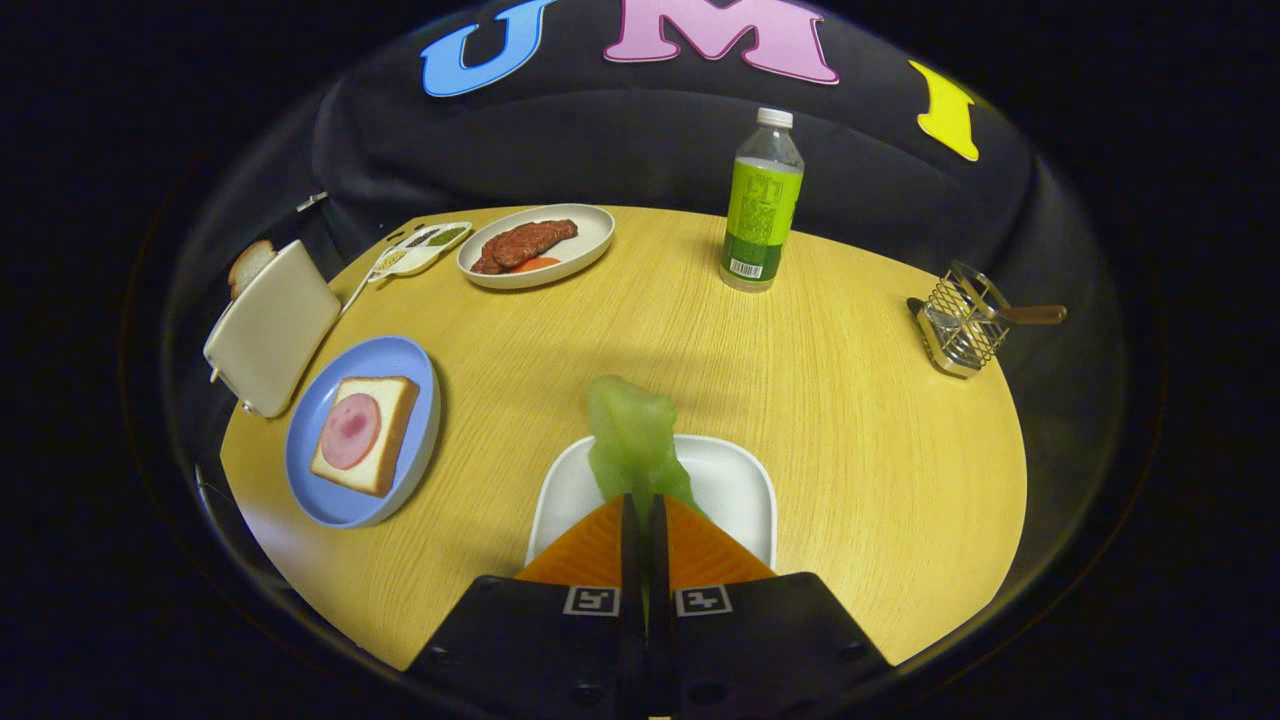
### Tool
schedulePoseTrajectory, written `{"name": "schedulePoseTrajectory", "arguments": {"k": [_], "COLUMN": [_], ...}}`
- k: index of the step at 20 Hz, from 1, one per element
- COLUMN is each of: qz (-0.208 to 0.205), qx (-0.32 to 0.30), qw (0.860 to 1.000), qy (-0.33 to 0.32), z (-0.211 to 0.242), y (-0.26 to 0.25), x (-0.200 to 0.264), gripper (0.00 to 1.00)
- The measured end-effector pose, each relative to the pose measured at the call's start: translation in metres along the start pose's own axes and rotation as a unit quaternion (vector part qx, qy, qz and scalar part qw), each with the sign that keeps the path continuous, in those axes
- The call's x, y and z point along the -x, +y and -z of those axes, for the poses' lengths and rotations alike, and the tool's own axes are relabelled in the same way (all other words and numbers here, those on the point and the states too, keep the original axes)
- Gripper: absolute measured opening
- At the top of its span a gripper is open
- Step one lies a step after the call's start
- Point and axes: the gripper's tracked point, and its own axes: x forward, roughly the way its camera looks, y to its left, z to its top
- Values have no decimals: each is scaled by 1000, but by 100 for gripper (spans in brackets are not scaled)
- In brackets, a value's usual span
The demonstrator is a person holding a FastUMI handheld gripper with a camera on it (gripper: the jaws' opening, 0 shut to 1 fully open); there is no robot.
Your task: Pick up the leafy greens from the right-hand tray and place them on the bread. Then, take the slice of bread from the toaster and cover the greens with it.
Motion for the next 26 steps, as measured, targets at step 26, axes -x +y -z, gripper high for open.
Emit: {"name": "schedulePoseTrajectory", "arguments": {"k": [26], "qz": [-82], "qx": [141], "qw": [986], "qy": [-29], "z": [-39], "y": [247], "x": [-5], "gripper": [6]}}
